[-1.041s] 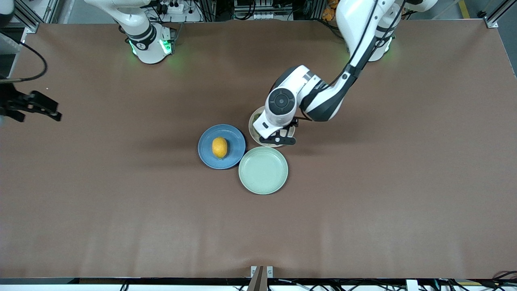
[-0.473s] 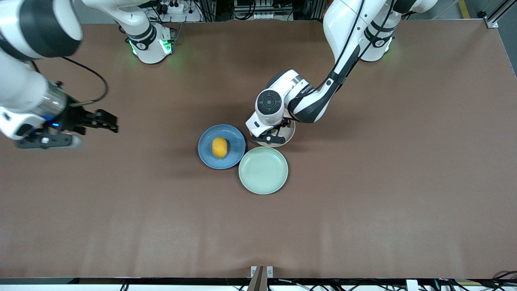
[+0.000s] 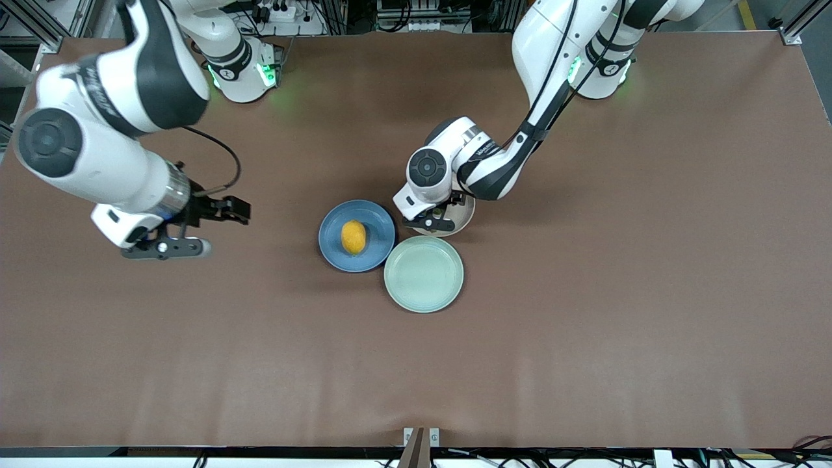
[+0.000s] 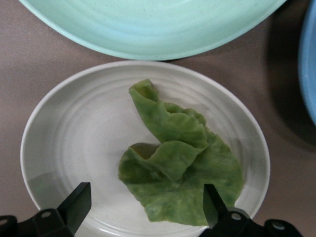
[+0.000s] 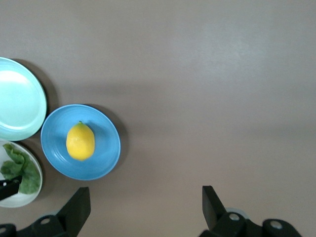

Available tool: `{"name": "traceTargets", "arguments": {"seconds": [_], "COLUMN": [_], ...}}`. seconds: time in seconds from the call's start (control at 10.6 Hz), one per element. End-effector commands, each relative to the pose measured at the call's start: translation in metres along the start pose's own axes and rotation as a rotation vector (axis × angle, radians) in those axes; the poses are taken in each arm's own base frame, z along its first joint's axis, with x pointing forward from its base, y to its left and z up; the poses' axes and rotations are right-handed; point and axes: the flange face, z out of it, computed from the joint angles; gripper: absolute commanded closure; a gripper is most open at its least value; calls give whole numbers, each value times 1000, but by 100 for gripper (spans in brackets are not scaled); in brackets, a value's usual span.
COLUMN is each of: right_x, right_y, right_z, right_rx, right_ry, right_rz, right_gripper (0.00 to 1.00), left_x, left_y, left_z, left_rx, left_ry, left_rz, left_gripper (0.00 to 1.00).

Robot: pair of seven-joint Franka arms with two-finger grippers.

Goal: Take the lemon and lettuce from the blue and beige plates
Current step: 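Lower the left gripper onto the lettuce while the right gripper reaches the lemon, then close the left gripper on the lettuce while the right gripper grasps the lemon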

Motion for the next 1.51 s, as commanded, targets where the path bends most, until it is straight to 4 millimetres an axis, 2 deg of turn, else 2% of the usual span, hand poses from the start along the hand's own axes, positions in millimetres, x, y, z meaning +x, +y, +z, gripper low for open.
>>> {"name": "traceTargets", "arguments": {"seconds": [0.0,0.19,0.47,0.57,0.66,0.76,0.85,1.04,1.23,1.42], "right_x": [-5,-2,3,1,-1,-7,-12,-19,-25,-30], "right_y": [-19,-46,-73,-80,-85,-92,-97,-115,-135,-144], "right_z": [40,79,117,126,142,157,171,195,210,227], "right_rx": [15,15,7,7,8,14,17,8,10,6], "right_ry": [21,35,35,40,50,70,79,67,77,76], "right_rz": [36,50,64,69,75,81,87,81,93,79], "right_gripper": [0,0,0,0,0,0,0,0,0,0], "left_x": [1,1,4,5,5,5,5,5,5,6], "left_y": [12,15,16,16,16,16,16,16,16,13], "left_z": [13,17,12,12,12,12,12,10,0,-13], "left_rx": [13,8,-7,-4,3,7,7,6,1,-4], "left_ry": [34,43,63,69,76,79,79,83,91,100], "left_rz": [-3,0,-2,2,9,14,8,-10,-13,-18], "left_gripper": [0,0,0,25,64,93,100,100,100,100]}}
